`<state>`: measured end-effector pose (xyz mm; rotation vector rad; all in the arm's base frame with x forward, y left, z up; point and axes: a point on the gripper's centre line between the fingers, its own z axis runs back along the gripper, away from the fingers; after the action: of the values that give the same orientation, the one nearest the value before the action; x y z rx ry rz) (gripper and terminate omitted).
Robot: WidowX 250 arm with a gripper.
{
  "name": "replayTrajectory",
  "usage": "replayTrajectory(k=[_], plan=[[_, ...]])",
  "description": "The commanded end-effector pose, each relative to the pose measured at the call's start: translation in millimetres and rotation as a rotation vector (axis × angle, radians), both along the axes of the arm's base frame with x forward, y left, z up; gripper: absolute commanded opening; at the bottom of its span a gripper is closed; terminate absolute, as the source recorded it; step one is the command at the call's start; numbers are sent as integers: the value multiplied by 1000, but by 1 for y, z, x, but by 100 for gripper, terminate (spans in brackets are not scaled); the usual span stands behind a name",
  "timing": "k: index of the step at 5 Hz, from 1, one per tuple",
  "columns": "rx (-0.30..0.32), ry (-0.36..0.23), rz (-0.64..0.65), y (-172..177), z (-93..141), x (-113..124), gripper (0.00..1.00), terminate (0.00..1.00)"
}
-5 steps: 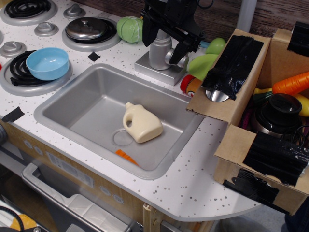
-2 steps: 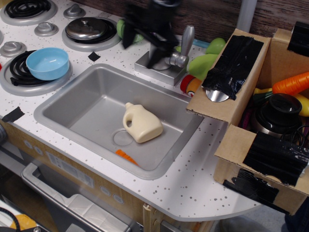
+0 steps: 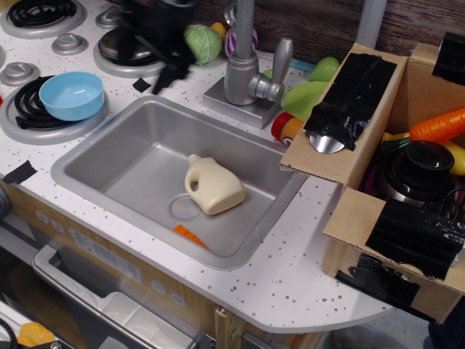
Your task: Pick up bowl and put in small4fbox
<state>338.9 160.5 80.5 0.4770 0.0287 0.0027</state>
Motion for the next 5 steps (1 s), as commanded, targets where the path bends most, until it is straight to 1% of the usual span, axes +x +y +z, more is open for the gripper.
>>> replayTrajectory(k=[1,2,3,4,5], plan=[[54,-96,3,44,10,5,100,0],[-50,-83,15,47,-7,-5,100,0],[-92,-75,21,50,-18,-11,100,0],[-115,-87,23,56,-30,-22,100,0],[-136,-81,14,65,-40,-27,100,0]])
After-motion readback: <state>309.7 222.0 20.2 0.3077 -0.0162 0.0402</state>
